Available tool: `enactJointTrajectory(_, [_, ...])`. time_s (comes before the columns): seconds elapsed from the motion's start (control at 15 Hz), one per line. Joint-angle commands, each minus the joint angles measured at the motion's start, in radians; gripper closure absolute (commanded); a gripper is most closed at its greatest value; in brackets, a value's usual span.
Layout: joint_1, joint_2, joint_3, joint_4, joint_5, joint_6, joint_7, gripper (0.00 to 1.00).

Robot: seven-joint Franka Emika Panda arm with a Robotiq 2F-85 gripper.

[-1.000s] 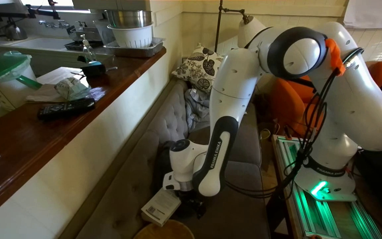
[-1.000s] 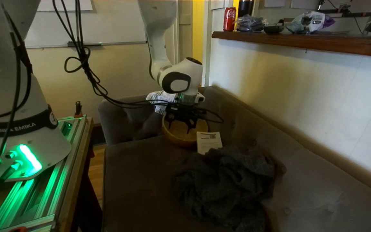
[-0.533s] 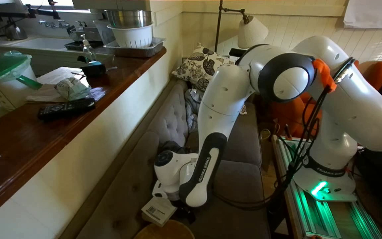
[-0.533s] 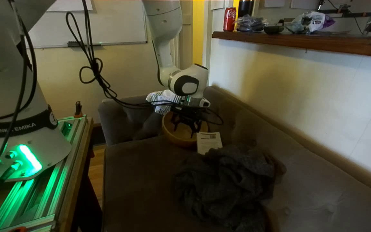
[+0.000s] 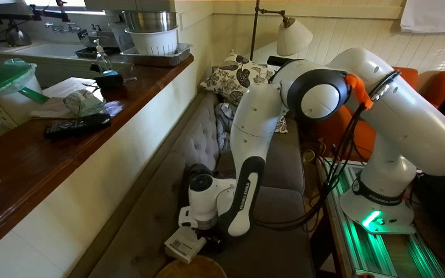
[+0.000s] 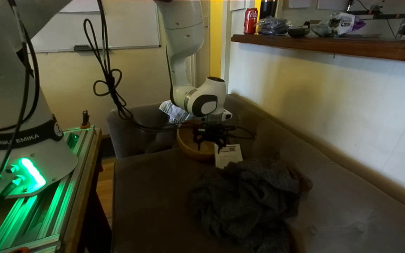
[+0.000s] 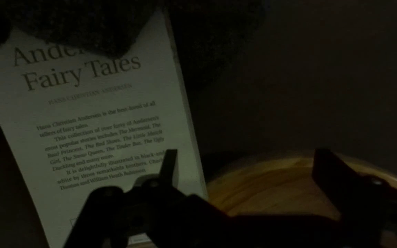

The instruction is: Pick up the book and put it on the sofa arm

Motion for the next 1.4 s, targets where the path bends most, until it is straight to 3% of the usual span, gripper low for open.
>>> enactJointTrajectory(0.0, [-0.039, 0.038, -0.026, -0.005, -0.116, 0.079, -0.053, 0.00])
enactJointTrajectory(0.07, [-0.064, 0.056, -0.012, 0.008, -0.111, 0.092, -0.047, 0.00])
enactJointTrajectory(0.33, [-0.054, 0.043, -0.016, 0.005, -0.103, 0.056, -0.013, 0.00])
enactJointTrajectory(0.47, [-0.065, 0.075, -0.010, 0.034, -0.100, 0.102, -0.006, 0.00])
enactJointTrajectory(1.0, [-0.024, 0.226, -0.065, 0.178, -0.108, 0.213, 0.030, 0.00])
enactJointTrajectory(1.33, [0.049, 0.295, -0.128, 0.242, -0.104, 0.314, 0.086, 0.00])
